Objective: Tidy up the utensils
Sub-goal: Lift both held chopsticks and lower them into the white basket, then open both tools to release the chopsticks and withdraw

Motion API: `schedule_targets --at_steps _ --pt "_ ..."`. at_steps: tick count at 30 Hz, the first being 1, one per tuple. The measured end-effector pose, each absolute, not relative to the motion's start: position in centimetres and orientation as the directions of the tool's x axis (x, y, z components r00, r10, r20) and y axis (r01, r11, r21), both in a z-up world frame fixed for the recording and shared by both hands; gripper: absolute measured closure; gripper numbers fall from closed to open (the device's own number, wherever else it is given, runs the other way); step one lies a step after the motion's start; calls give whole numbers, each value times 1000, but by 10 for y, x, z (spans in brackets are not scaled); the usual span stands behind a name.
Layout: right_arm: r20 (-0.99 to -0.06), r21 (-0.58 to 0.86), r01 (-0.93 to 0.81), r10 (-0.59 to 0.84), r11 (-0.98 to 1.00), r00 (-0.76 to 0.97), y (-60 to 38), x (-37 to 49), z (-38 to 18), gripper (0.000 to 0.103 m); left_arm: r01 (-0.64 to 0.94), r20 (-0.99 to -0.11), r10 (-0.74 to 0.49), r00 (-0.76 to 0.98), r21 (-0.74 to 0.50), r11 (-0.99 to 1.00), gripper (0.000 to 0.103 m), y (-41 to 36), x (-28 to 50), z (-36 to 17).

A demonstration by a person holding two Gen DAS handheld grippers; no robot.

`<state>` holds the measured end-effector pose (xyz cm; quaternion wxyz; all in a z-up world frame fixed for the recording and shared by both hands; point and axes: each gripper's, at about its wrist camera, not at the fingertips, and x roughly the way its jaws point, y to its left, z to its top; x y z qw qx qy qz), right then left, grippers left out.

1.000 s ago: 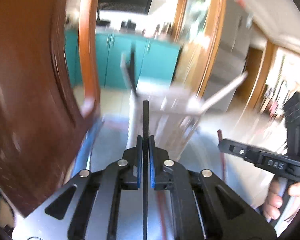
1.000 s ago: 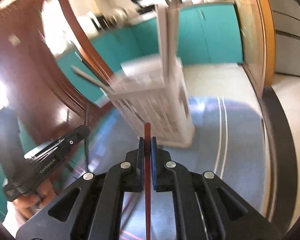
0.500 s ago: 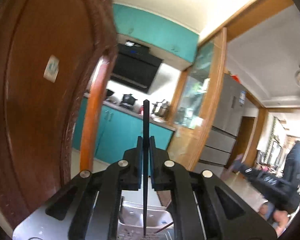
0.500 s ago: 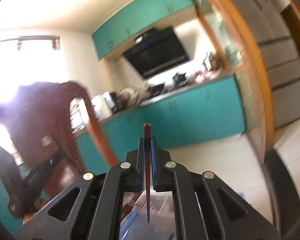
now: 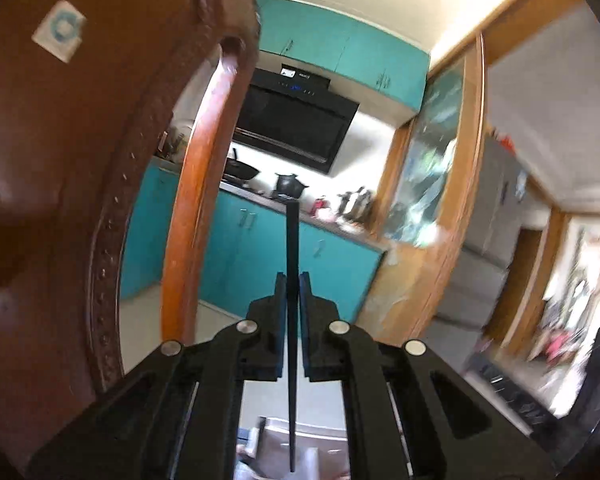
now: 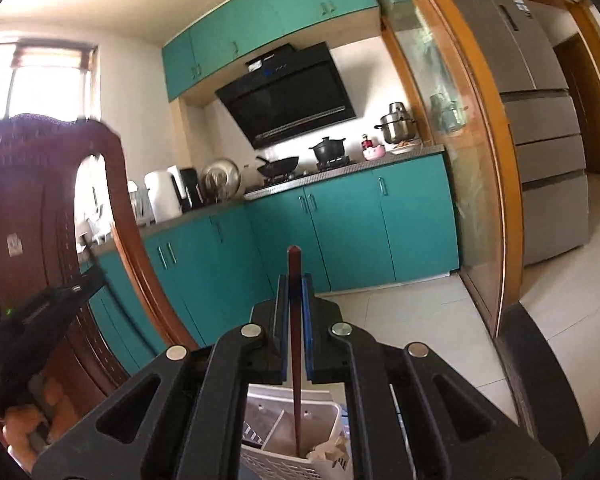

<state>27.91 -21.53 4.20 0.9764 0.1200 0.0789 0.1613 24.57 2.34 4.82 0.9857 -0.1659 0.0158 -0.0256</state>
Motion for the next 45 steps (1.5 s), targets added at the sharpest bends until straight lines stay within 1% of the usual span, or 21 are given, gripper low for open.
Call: schedule_targets --at_steps 4,8,11,12,15,17,18,19,22,25,28,29,31,32,34,36,37,39,40,42,45 --pt "-144 250 -307 349 918 926 -209 283 36 96 20 -124 -57 991 -287 958 96 11 270 26" --pt "-161 235 -299 340 925 926 -204 285 33 96 7 -186 -55 981 -250 968 96 1 281 16" --pt "-164 234 -298 340 925 926 -205 284 33 96 8 -201 -60 978 -250 968 96 -1 282 11" --pt "-164 233 -295 337 927 927 -205 284 33 96 6 -200 -57 978 -249 969 94 -1 282 11" --pt "-155 246 -287 330 926 931 -208 282 34 85 14 -201 -63 978 -237 971 92 -4 279 13" --pt "-145 253 -287 329 924 933 -211 277 36 79 21 -188 -65 980 -227 974 84 -7 274 17" --pt "-133 254 -286 326 924 936 -213 273 38 73 25 -181 -68 981 -226 974 78 -7 269 18" --pt "-121 253 -286 324 924 938 -215 269 39 69 29 -170 -69 983 -225 974 76 -6 264 20" --pt "-65 246 -316 341 916 938 -221 245 51 69 31 -125 -60 990 -220 975 75 -3 242 25" --pt "-63 192 -363 381 912 923 -215 220 61 69 -9 -79 -6 997 -184 983 75 0 216 24" --pt "-139 154 -444 464 883 875 -203 204 55 69 -61 -66 52 996 -145 988 77 0 198 13" --pt "-199 138 -500 518 855 832 -193 201 50 69 -62 -77 52 996 -134 989 78 0 196 8" --pt "-300 96 -562 563 821 770 -172 196 33 72 -81 -126 70 990 -86 993 78 0 191 -14" --pt "-336 78 -574 563 815 755 -164 196 25 72 -96 -145 86 986 -67 993 78 0 191 -23" --pt "-415 66 -581 552 811 723 -151 201 -1 73 -140 -220 131 967 -25 990 78 6 190 -53" --pt "-511 127 -556 535 821 673 -145 221 -45 73 -152 -301 135 944 -34 988 78 14 193 -71" --pt "-573 159 -516 504 842 646 -144 237 -76 73 -147 -332 124 935 -46 988 78 18 195 -77" --pt "-651 205 -428 449 880 612 -146 259 -116 74 -140 -347 120 930 -34 990 78 19 192 -82" --pt "-685 263 -365 439 893 582 -149 273 -137 74 -138 -344 124 931 -17 990 78 18 190 -81" --pt "-696 309 -313 438 898 569 -150 286 -153 74 -135 -339 132 931 17 991 78 15 187 -82" --pt "-721 310 -251 398 917 567 -145 299 -170 74 -122 -361 121 925 22 992 78 12 188 -86"
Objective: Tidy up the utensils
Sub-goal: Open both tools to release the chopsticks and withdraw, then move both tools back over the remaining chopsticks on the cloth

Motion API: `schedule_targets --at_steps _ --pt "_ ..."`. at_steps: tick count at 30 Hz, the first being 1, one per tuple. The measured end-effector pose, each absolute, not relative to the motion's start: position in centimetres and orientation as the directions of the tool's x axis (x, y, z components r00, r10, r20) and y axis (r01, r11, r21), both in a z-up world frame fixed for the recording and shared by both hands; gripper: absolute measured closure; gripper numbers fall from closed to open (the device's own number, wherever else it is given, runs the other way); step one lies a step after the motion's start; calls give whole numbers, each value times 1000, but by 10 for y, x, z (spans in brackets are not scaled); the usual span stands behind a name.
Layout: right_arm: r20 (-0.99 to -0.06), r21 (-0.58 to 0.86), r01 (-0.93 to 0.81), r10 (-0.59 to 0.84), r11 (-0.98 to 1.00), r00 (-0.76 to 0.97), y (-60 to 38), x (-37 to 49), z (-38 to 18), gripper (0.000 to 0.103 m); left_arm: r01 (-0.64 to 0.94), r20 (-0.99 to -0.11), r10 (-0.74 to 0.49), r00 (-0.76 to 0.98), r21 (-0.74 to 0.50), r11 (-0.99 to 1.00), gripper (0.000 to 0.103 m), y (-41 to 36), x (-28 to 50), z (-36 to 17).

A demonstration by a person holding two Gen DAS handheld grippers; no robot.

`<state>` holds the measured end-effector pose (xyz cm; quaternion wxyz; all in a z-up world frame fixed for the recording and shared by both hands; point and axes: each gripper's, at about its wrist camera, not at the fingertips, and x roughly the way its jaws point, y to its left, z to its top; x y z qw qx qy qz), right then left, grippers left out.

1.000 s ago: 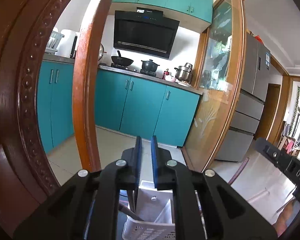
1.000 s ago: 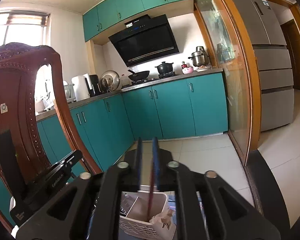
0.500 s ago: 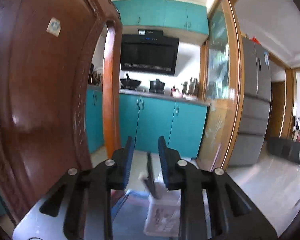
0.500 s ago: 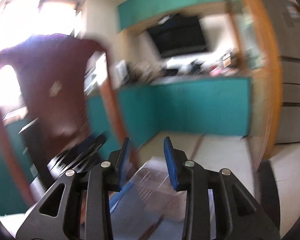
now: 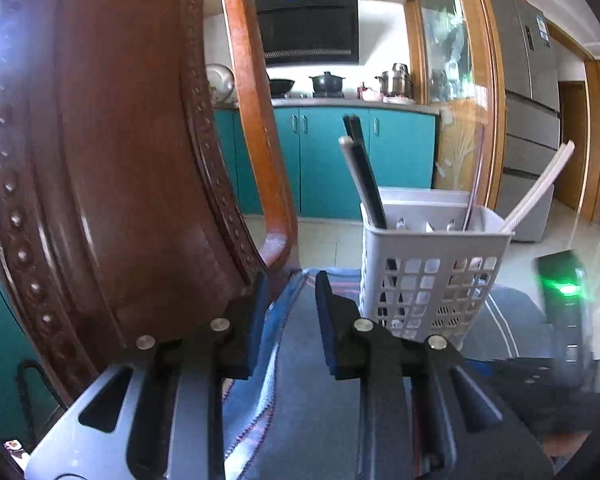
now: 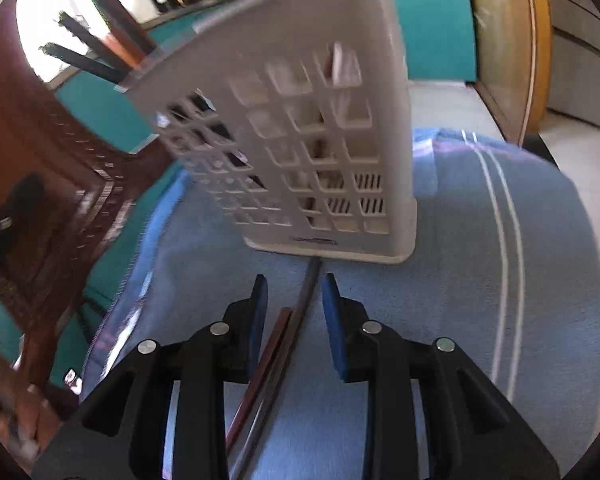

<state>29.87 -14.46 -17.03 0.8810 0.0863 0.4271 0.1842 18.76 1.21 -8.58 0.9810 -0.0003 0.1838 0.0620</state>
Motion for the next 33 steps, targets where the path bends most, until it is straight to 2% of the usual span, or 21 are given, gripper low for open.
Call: schedule_targets --at_steps 4,8,10,11,20,28,33 --pt "-758 269 -189 329 944 563 -132 312 -185 74 -112 -394 118 912 38 993 74 11 190 -95" --pt "-770 164 -190 246 968 588 -117 313 -184 75 -103 -418 105 902 25 994 73 16 191 -98" --pt "-777 114 -187 204 976 596 -109 310 -183 89 -103 -426 102 899 21 994 73 18 192 -97" --pt "-784 106 -179 193 978 590 -110 309 -183 92 -103 -428 103 898 23 994 72 18 192 -98" --pt "-812 167 -161 228 973 538 -141 298 -178 96 -91 -447 105 889 52 995 72 14 200 -105" --pt "-796 241 -85 247 967 552 -197 285 -170 96 -65 -457 93 885 77 995 67 2 201 -108" --pt "-745 308 -135 328 942 581 -200 277 -159 96 -43 -461 83 884 97 994 62 -8 201 -112"
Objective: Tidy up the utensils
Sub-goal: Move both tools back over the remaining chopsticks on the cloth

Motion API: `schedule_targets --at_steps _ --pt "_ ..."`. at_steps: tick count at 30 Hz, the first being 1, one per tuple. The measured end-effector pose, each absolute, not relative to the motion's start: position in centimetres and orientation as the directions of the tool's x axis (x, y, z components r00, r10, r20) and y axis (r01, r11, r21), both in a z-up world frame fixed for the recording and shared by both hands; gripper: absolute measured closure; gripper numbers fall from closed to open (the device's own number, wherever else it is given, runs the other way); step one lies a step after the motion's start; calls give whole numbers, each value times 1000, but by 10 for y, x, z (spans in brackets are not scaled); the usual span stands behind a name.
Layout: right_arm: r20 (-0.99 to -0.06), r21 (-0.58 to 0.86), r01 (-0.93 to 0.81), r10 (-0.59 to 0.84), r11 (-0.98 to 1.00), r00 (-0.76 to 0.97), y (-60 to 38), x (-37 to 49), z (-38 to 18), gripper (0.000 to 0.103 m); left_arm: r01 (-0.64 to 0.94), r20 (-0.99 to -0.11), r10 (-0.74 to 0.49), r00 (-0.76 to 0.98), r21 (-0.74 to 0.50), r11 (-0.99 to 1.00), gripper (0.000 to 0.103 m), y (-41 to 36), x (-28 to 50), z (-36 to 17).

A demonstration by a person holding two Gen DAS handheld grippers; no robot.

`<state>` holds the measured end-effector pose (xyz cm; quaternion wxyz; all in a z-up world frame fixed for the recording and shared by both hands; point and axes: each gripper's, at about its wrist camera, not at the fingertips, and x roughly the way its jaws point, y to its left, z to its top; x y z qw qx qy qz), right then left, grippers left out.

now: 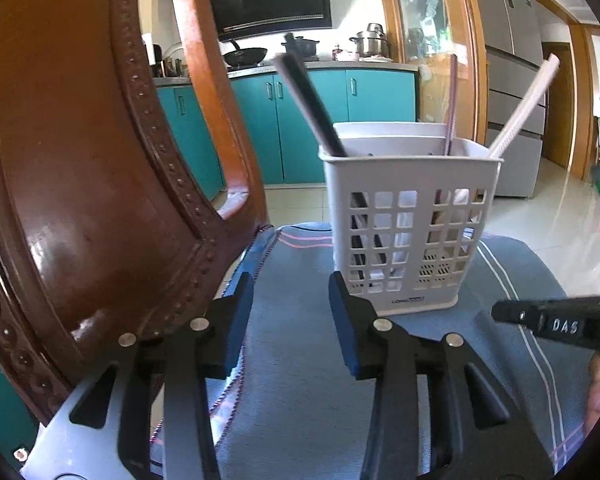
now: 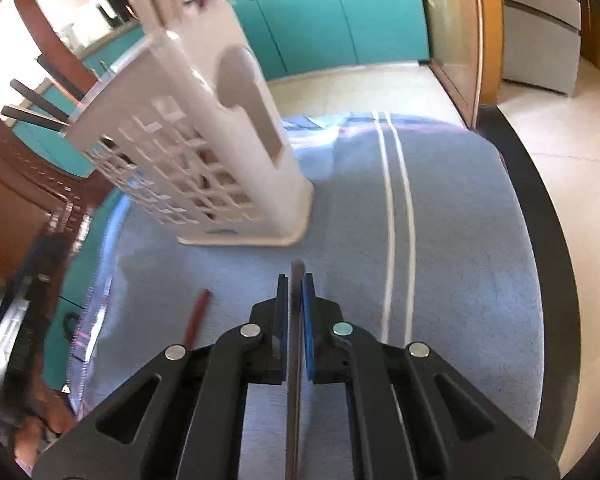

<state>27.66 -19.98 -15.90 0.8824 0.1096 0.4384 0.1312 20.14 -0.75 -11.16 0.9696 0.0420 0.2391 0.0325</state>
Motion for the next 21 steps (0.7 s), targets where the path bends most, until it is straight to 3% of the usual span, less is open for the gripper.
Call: schedule_targets --at_steps 8,12,21 --pt "-744 254 -119 272 960 611 -207 280 -152 94 -16 -478 75 875 125 992 55 -22 202 -122" --pt "-748 256 -94 258 962 612 -212 286 -155 76 4 -492 57 869 124 992 52 -28 200 -126" --pt "-761 250 -58 233 967 606 -215 290 -158 68 115 -639 -60 767 44 992 48 -46 208 -152"
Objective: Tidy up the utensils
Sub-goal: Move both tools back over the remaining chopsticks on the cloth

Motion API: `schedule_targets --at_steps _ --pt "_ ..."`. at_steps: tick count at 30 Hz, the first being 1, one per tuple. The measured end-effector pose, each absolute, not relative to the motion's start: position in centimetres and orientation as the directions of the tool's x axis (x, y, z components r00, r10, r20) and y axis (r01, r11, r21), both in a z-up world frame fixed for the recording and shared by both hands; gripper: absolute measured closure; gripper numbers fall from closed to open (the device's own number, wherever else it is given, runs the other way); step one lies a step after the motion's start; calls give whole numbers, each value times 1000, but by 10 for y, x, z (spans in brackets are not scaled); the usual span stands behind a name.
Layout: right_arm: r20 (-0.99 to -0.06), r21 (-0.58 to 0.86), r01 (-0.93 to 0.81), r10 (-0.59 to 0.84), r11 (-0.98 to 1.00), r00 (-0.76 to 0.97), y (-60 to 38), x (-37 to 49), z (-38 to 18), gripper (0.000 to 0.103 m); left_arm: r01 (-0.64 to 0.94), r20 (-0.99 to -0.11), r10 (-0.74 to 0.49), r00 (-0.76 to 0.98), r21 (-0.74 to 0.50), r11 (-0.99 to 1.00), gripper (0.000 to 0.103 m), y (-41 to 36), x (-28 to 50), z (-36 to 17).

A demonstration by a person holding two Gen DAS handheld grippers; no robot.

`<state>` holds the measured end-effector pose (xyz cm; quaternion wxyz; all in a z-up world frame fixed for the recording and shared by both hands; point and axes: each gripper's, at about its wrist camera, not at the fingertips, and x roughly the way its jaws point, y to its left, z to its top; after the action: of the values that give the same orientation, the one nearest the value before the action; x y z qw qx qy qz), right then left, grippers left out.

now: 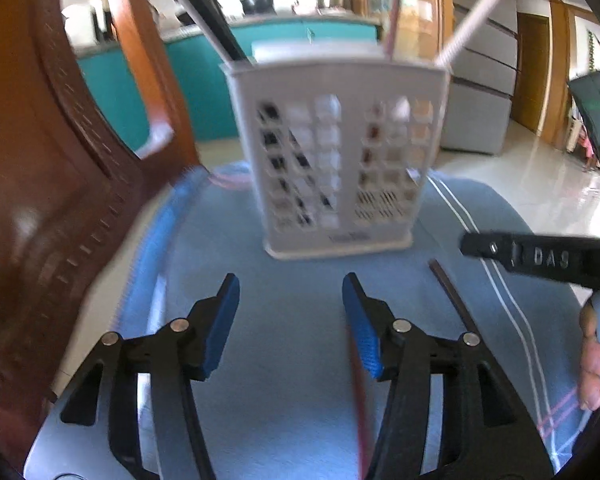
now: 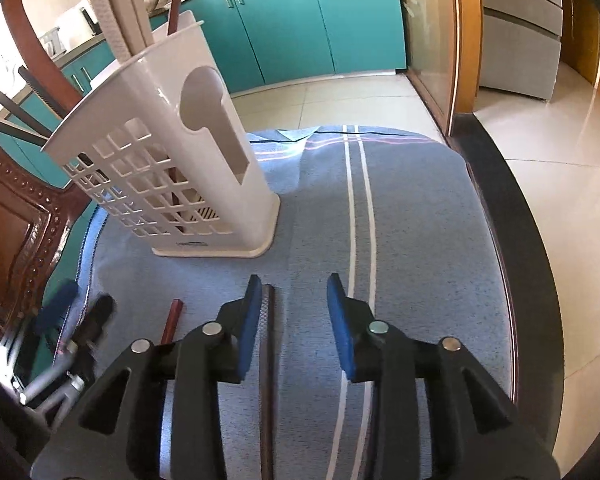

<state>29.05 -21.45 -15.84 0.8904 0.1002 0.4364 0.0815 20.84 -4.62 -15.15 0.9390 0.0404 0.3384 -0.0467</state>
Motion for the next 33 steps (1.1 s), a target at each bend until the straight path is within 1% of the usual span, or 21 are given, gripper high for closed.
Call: schedule_targets --at_steps 2,4,9,12,16,17,18,19,21,22,25,26,28,32,33 --pt "-763 248 -53 229 967 605 -214 291 -159 68 143 -677 -91 730 21 990 48 -51 211 -159" --pt "-765 246 -51 227 968 603 -214 291 -160 68 157 -700 -94 708 26 987 48 -57 212 -167" --pt "-769 243 -51 225 969 598 -214 291 -162 67 172 -719 -71 692 68 983 49 -66 211 -178" --pt "-770 242 -50 223 969 598 -213 291 -162 65 169 -726 -69 684 66 983 55 -67 213 -180" --pt "-773 239 -49 220 970 595 -213 291 -163 64 166 -737 -74 672 53 985 68 -62 213 -183" --pt "-773 238 -49 220 970 595 -212 291 -164 64 166 -737 -70 673 58 985 69 -62 214 -183" --pt "-774 237 -49 219 970 594 -212 291 -164 64 166 -737 -68 673 61 984 72 -63 214 -182" --pt "-775 236 -49 219 970 593 -211 291 -164 64 167 -738 -67 672 63 984 79 -63 216 -182" --pt "-779 233 -54 219 971 588 -210 291 -165 64 160 -758 -53 650 69 985 87 -60 220 -187" --pt "-780 232 -55 219 971 587 -209 291 -165 64 154 -762 -61 644 51 987 88 -56 222 -188" --pt "-782 228 -57 217 972 584 -208 291 -166 64 122 -762 -32 647 63 991 89 -47 228 -188" --pt "-782 227 -57 217 972 584 -208 291 -166 64 105 -765 -31 643 48 993 89 -41 231 -188" --pt "-783 227 -58 218 972 583 -207 291 -166 64 100 -771 -63 633 1 995 89 -32 234 -186" --pt "-785 225 -57 216 973 581 -206 292 -167 63 125 -765 -115 634 -46 991 88 -33 230 -183" --pt "-786 225 -56 215 973 580 -205 291 -167 62 137 -764 -123 633 -46 989 86 -35 228 -182"
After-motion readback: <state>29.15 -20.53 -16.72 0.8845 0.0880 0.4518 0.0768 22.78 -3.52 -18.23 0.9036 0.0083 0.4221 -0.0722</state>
